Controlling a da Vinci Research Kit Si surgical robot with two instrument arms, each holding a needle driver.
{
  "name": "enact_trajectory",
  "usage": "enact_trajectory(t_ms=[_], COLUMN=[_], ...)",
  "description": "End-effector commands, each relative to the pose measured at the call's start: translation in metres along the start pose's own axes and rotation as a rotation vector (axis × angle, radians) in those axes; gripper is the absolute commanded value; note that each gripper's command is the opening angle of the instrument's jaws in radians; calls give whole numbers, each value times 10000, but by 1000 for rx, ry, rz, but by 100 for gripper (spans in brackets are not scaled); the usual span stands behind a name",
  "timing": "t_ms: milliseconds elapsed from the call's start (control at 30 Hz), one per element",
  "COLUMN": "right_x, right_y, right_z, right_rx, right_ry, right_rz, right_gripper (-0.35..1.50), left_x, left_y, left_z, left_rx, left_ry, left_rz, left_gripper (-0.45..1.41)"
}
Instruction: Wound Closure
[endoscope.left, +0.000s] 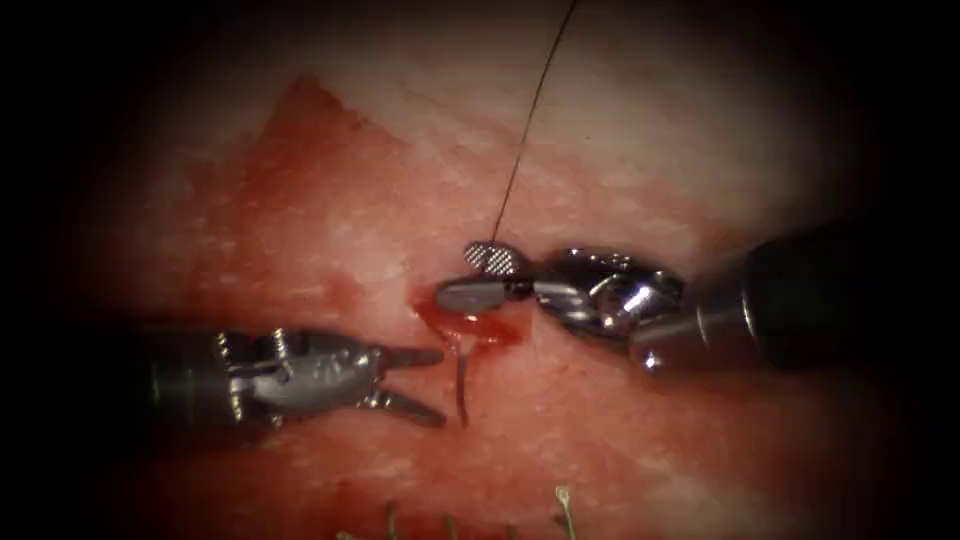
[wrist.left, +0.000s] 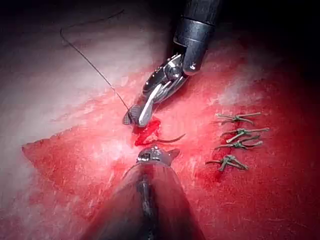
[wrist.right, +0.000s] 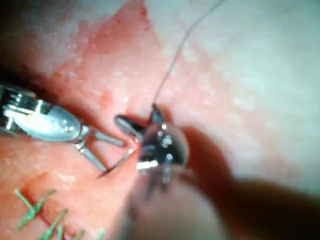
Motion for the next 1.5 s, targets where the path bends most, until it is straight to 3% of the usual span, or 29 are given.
enact_trajectory(t_ms=[33,100,333,633,700,767,967,1100,1267,1500], right_x=[-8,-8,-8,-7,-6,-6,-7,-8,-12,-29], right_y=[6,11,21,22,23,23,23,23,20,9], right_z=[-4,-17,-33,-31,-30,-30,-30,-29,-25,-30], right_rx=[-8,-13,-18,-38,-44,-49,-56,-49,-29,4], right_ry=[9,23,50,61,70,79,86,83,77,65], right_rz=[-4,-4,-7,-46,-49,-46,-44,-45,-54,-44], right_gripper=[112,110,103,103,103,103,103,103,103,101], left_x=[-1,4,23,18,15,14,19,33,58,67], left_y=[6,6,10,7,2,-3,-3,3,17,29], left_z=[8,6,15,32,34,33,26,19,3,-9], left_rx=[-11,-22,-27,-29,-13,-12,-21,-80,-185,-247], left_ry=[2,5,39,59,51,51,107,212,310,312], left_rz=[16,91,230,258,261,226,-31,-177,-470,-565], left_gripper=[31,37,34,9,-16,-45,-45,-45,-45,-45])
